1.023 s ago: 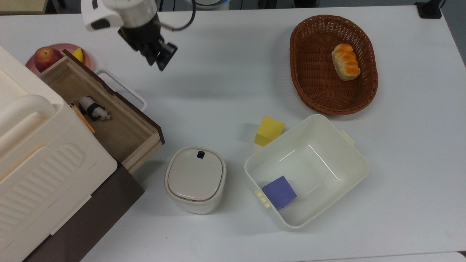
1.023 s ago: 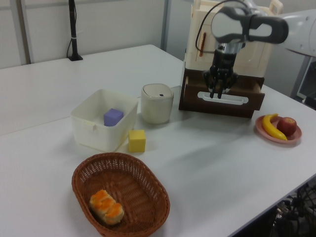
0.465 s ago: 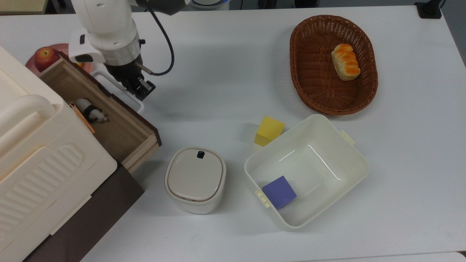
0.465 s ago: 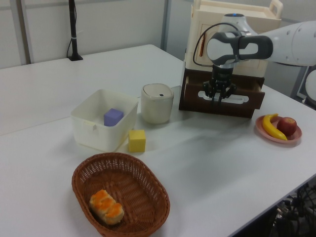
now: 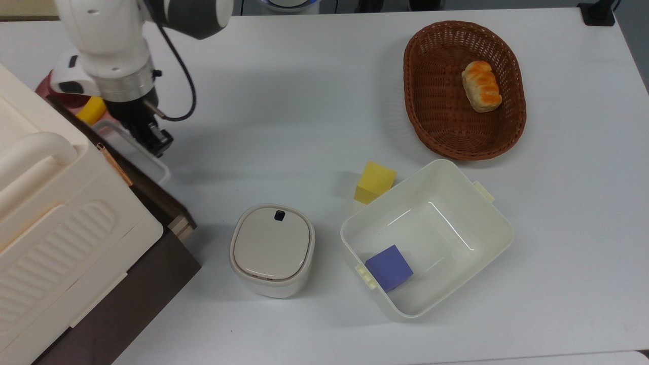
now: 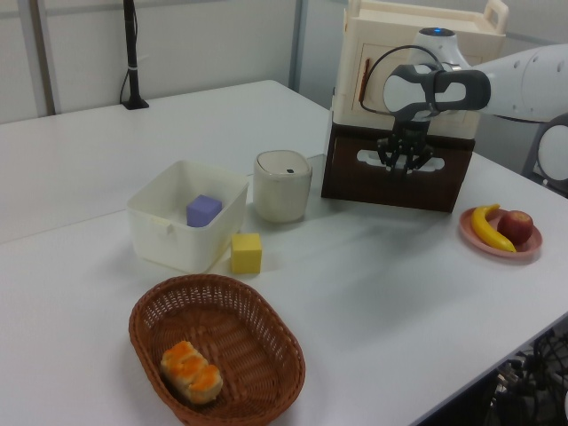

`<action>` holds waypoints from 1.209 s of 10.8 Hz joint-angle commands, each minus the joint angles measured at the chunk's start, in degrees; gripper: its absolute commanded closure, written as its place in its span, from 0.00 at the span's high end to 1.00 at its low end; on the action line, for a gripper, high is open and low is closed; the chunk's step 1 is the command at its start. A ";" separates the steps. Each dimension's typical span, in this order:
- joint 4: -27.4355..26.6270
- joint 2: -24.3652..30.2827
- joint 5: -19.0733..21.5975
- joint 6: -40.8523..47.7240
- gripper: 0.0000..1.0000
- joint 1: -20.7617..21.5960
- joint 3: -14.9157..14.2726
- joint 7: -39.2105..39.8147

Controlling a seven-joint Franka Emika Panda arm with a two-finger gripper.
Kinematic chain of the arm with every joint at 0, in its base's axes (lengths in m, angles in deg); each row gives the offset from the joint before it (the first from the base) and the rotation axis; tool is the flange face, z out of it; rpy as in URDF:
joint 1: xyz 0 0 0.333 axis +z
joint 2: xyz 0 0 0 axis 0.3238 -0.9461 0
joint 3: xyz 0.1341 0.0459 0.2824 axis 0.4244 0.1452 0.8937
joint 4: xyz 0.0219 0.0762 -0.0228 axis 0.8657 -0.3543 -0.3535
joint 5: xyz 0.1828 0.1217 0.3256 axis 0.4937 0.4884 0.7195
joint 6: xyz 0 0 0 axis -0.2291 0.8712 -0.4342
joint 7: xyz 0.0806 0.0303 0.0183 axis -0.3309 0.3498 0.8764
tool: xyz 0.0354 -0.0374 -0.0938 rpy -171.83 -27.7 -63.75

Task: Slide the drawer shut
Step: 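Push the drawer front with the gripper into the cabinet, then raise the gripper away from the closed drawer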

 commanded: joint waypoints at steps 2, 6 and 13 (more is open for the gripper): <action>4.98 -2.78 -1.29 -6.35 0.29 -1.72 -0.39 -0.76; 4.81 -1.57 -1.38 -9.28 0.31 -2.08 -0.30 6.50; 3.40 11.09 0.03 22.61 1.00 6.95 0.66 21.92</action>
